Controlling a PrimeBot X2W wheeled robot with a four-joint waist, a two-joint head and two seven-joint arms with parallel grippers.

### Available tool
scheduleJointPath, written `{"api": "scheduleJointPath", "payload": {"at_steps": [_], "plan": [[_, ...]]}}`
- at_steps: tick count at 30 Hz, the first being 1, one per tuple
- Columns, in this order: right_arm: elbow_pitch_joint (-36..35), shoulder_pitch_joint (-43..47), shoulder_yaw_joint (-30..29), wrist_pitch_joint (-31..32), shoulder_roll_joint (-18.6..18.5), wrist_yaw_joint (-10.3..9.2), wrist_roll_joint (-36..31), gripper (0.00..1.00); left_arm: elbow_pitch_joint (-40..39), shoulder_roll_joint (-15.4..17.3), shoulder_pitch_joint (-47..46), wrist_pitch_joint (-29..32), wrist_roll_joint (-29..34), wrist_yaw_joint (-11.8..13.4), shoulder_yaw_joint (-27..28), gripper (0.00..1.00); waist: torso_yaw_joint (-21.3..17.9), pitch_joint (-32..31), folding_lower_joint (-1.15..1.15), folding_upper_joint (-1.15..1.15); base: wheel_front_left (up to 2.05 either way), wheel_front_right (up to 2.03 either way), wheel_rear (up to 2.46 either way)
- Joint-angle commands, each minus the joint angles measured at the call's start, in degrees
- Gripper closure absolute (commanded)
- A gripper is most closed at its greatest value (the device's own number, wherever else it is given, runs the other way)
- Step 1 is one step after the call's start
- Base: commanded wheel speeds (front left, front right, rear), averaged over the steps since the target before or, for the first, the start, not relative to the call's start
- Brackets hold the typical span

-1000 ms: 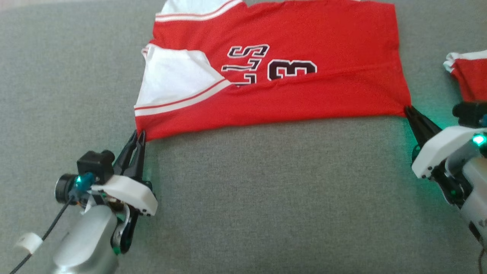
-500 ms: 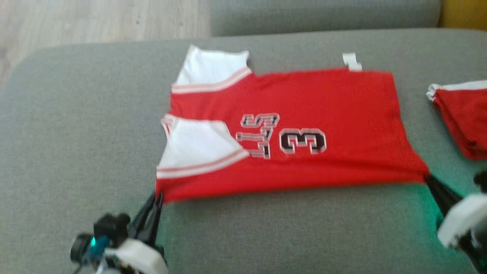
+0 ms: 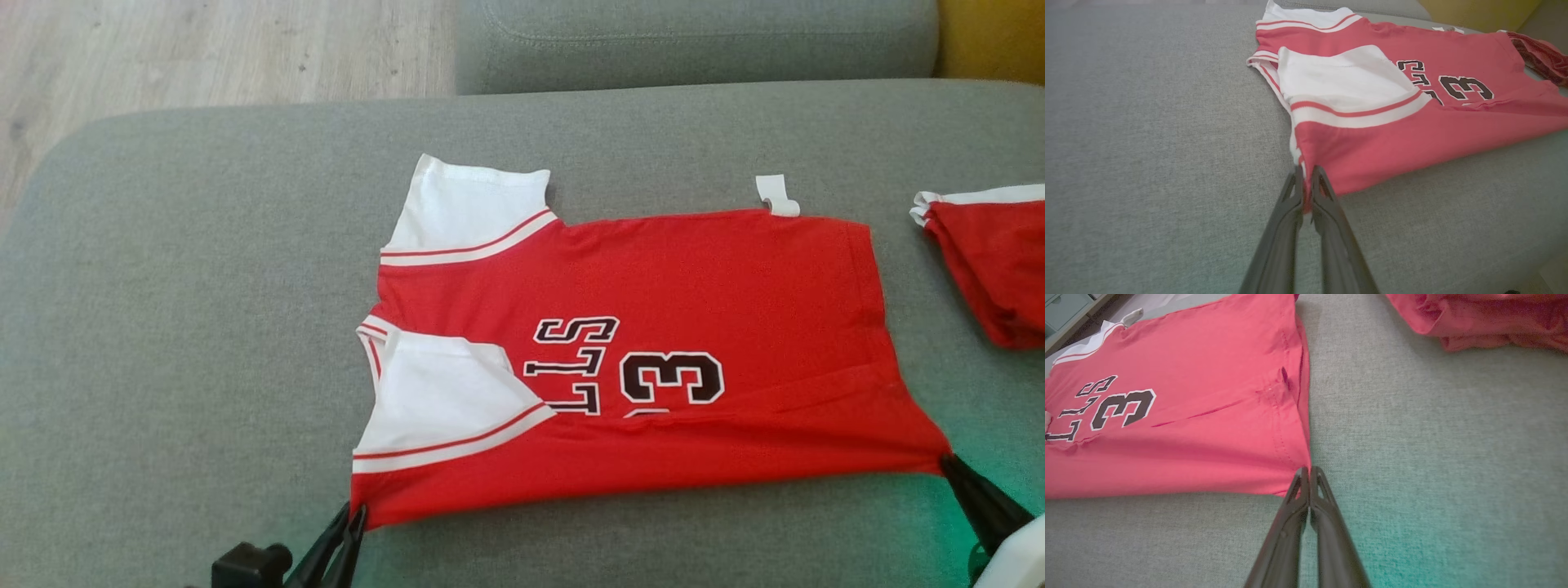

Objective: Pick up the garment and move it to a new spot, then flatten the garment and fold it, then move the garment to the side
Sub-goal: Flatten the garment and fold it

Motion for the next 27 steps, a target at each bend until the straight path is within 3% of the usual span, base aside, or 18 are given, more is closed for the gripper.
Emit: {"api": "scheduleJointPath", "payload": {"at_steps": [1, 2, 3, 4, 5, 6, 11, 15, 20, 23, 27], "plan": [[-0.8, 0.7, -1.1, 0.0, -2.9, -0.05, -0.6, 1.00, -1.7, 1.5, -1.4, 0.0, -0.5, 0.4, 1.8, 1.00, -0.1, 0.2, 0.00, 0.00, 0.00, 0.00, 0.00], [-1.0, 1.1, -1.9, 0.4, -2.7, -0.05, -0.9, 0.95, -1.9, 1.5, -1.5, 0.2, -0.5, 0.5, 1.7, 1.00, -0.1, 0.4, 0.00, 0.00, 0.00, 0.00, 0.00], [-1.2, 1.4, -2.7, 0.7, -2.4, -0.05, -1.4, 0.59, -1.9, 1.4, -1.6, 0.4, -0.5, 0.5, 1.6, 0.98, -0.1, 0.5, 0.00, 0.00, 0.00, 0.00, 0.00], [-1.4, 1.7, -3.6, 0.8, -2.1, -0.05, -1.9, 0.00, -1.7, 1.4, -1.8, 0.8, -0.7, 0.4, 1.5, 0.59, -0.1, 0.7, 0.00, 0.00, 0.00, 0.00, 0.00], [-1.6, 1.9, -4.6, 0.9, -1.7, -0.05, -2.4, 0.00, -1.6, 1.3, -2.1, 1.4, -0.8, 0.3, 1.4, 0.13, -0.2, 0.8, 0.00, 0.00, 0.00, 0.00, 0.00], [-1.9, 2.0, -5.6, 1.1, -1.4, -0.05, -3.0, 0.00, -1.7, 1.3, -2.5, 1.8, -0.9, 0.4, 1.4, 0.00, -0.2, 0.8, 0.00, 0.00, 0.00, 0.00, 0.00], [-5.0, 2.7, -10.8, 2.3, -0.4, -0.05, -5.5, 0.00, -4.6, 3.2, -5.8, 4.2, -1.5, -0.2, 2.9, 0.00, -0.3, 1.6, 0.00, 0.00, 0.00, 0.00, 0.00], [-7.9, 2.8, -15.3, 4.2, 0.8, -0.05, -7.9, 0.00, -7.9, 6.1, -14.4, 7.4, -0.7, -1.6, 5.3, 0.00, 0.0, 4.2, 0.00, 0.00, 0.00, 0.00, 0.00], [-12.7, 0.8, -18.8, 8.5, 3.2, -0.05, -12.2, 0.00, -6.9, 7.6, -30.9, 16.3, -2.2, -6.7, 6.8, 0.00, -1.2, 9.5, 0.00, 0.00, 0.00, 0.00, 0.00], [-15.5, -0.8, -20.6, 10.9, 4.6, -0.05, -14.6, 0.00, -2.1, 7.6, -40.9, 22.1, -3.8, -10.3, 6.8, 0.00, -2.7, 12.8, 0.00, 0.00, 0.00, 0.00, 0.00], [-18.7, -2.6, -22.5, 13.7, 6.4, -0.05, -17.2, 0.00, 5.8, 6.5, -51.8, 29.2, -7.2, -13.3, 5.9, 0.00, -5.3, 16.4, 0.00, 0.00, 0.00, 0.00, 0.00]]}}
